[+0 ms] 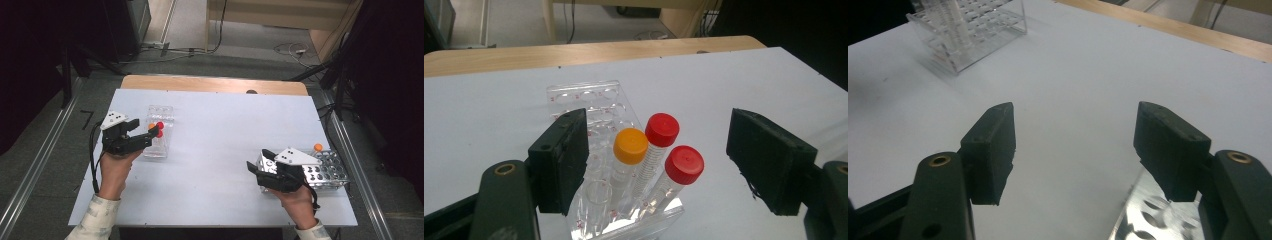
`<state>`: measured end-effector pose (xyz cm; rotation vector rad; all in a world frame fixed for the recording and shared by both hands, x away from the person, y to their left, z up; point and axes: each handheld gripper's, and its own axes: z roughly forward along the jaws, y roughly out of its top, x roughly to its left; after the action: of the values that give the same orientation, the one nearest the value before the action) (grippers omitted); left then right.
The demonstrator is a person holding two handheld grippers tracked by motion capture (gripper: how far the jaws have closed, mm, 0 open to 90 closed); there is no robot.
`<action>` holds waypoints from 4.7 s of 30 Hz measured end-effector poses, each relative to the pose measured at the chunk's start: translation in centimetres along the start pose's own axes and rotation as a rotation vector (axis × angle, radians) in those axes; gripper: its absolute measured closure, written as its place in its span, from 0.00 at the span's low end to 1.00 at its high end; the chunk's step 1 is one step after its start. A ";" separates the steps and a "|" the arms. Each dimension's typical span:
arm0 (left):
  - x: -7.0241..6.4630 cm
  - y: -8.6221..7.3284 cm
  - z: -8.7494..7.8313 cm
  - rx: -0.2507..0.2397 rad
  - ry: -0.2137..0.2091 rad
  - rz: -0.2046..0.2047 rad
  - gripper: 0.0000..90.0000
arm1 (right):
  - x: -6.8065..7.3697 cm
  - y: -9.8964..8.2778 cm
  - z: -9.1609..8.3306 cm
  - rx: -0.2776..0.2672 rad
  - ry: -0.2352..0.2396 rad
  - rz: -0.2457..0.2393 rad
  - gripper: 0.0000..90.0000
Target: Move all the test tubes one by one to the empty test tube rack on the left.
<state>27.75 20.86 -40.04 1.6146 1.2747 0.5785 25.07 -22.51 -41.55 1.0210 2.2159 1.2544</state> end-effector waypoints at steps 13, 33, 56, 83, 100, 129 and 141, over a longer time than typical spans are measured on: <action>-0.7 0.1 -0.3 -0.012 -0.012 0.016 0.27 | -4.3 -2.0 -5.2 -0.051 -0.180 0.064 0.35; -1.1 0.1 -0.3 -0.015 -0.018 0.026 0.27 | -10.9 -5.6 -4.9 -0.006 -0.455 0.191 0.56; -2.3 0.4 -0.5 -0.028 -0.054 0.042 0.27 | -6.7 0.9 -6.3 -0.120 -0.383 0.046 0.80; -8.6 -0.3 0.0 0.018 -0.274 0.196 0.49 | 9.8 5.7 11.0 0.015 0.134 -0.134 0.80; -6.8 -0.2 -0.3 0.021 -0.199 0.208 0.78 | 10.9 5.7 10.5 0.018 0.194 -0.166 0.52; 0.0 0.7 -1.0 -0.033 0.032 0.110 0.78 | 1.1 1.0 0.7 0.000 0.018 -0.045 0.36; -0.1 -0.8 0.1 0.024 0.048 0.132 0.75 | 0.4 0.5 0.4 0.005 0.002 -0.031 0.36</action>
<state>27.42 20.77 -40.77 1.7237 1.2203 0.6899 25.25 -21.83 -41.30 0.9843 2.2287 1.2381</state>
